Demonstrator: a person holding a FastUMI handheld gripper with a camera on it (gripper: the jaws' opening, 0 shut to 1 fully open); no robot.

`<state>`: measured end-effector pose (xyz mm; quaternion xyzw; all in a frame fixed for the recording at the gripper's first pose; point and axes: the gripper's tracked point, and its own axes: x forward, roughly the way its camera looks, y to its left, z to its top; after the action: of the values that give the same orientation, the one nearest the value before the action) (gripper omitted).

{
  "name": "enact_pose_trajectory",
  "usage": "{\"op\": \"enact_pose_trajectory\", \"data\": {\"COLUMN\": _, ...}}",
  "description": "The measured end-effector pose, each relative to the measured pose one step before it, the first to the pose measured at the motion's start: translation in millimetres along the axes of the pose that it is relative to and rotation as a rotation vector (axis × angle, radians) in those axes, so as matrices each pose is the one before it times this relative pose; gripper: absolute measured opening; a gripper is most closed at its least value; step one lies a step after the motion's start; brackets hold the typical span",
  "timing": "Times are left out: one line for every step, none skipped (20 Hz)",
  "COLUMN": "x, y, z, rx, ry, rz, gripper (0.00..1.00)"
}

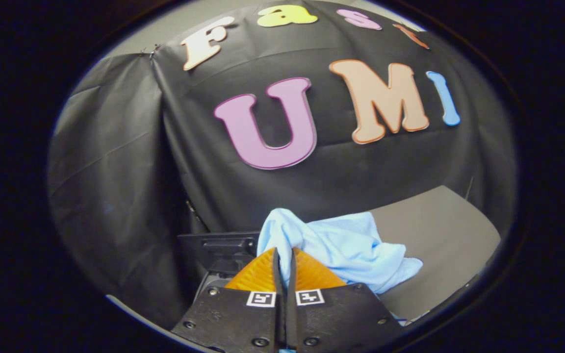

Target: Put the clothes into the washing machine and then close the washing machine lid.

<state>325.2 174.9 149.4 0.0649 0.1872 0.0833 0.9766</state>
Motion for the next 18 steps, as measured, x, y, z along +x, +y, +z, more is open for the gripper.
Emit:
{"op": "enact_pose_trajectory", "data": {"x": 3.82, "y": 12.58, "z": -2.65, "rx": -0.01179, "ry": 0.00495, "rz": 0.01839, "gripper": 0.01}}
{"op": "enact_pose_trajectory", "data": {"x": 6.74, "y": 14.81, "z": -5.6, "rx": -0.00533, "ry": 0.00642, "rz": 0.02458, "gripper": 0.01}}
{"op": "enact_pose_trajectory", "data": {"x": 5.18, "y": 13.19, "z": -5.39, "rx": 0.00061, "ry": 0.00737, "rz": 0.02497, "gripper": 0.01}}
{"op": "enact_pose_trajectory", "data": {"x": 6.4, "y": 10.41, "z": -6.38, "rx": 0.00355, "ry": 0.00936, "rz": 0.02577, "gripper": 0.01}}
{"op": "enact_pose_trajectory", "data": {"x": 7.66, "y": 11.45, "z": -9.2, "rx": -0.0005, "ry": 0.00825, "rz": 0.02322, "gripper": 0.01}}
{"op": "enact_pose_trajectory", "data": {"x": 7.13, "y": 9.78, "z": -9.5, "rx": -0.00639, "ry": 0.01164, "rz": 0.01723, "gripper": 0.01}}
{"op": "enact_pose_trajectory", "data": {"x": 7.77, "y": 5.71, "z": -12.79, "rx": -0.00526, "ry": 0.0118, "rz": 0.01286, "gripper": 0.01}}
{"op": "enact_pose_trajectory", "data": {"x": 9.27, "y": 4.89, "z": -13.55, "rx": -0.0085, "ry": 0.01929, "rz": 0.0094, "gripper": 0.01}}
{"op": "enact_pose_trajectory", "data": {"x": 9.38, "y": 4.37, "z": -15.29, "rx": -0.01049, "ry": 0.02475, "rz": 0.00469, "gripper": 0.01}}
{"op": "enact_pose_trajectory", "data": {"x": 11.05, "y": 3.33, "z": -14.64, "rx": -0.01859, "ry": 0.02971, "rz": 0.00757, "gripper": 0.01}}
{"op": "enact_pose_trajectory", "data": {"x": 9.68, "y": 3.89, "z": -13.92, "rx": -0.00913, "ry": 0.01653, "rz": 0.00394, "gripper": 0.01}}
{"op": "enact_pose_trajectory", "data": {"x": 8.92, "y": 1.92, "z": -11.45, "rx": -0.00892, "ry": 0.01711, "rz": 0.00457, "gripper": 0.01}}
{"op": "enact_pose_trajectory", "data": {"x": 11.34, "y": 1.94, "z": -12.81, "rx": -0.00579, "ry": 0.01704, "rz": 0.00778, "gripper": 0.01}}
{"op": "enact_pose_trajectory", "data": {"x": 10.17, "y": 1.0, "z": -10.03, "rx": -0.00197, "ry": 0.01659, "rz": 0.00743, "gripper": 0.01}}
{"op": "enact_pose_trajectory", "data": {"x": 4.82, "y": 2.95, "z": -7.78, "rx": 0.00885, "ry": 0.00065, "rz": 0.00615, "gripper": 0.01}}
{"op": "enact_pose_trajectory", "data": {"x": 9.56, "y": 1.63, "z": -8.34, "rx": 0.01387, "ry": 0.00599, "rz": 0.00508, "gripper": 0.01}}
{"op": "enact_pose_trajectory", "data": {"x": 10.5, "y": -0.57, "z": -12.67, "rx": 0.0035, "ry": 0.01664, "rz": -0.00192, "gripper": 0.01}}
{"op": "enact_pose_trajectory", "data": {"x": 5.31, "y": -2.81, "z": -10.62, "rx": -0.00406, "ry": 0.02452, "rz": -0.00983, "gripper": 0.01}}
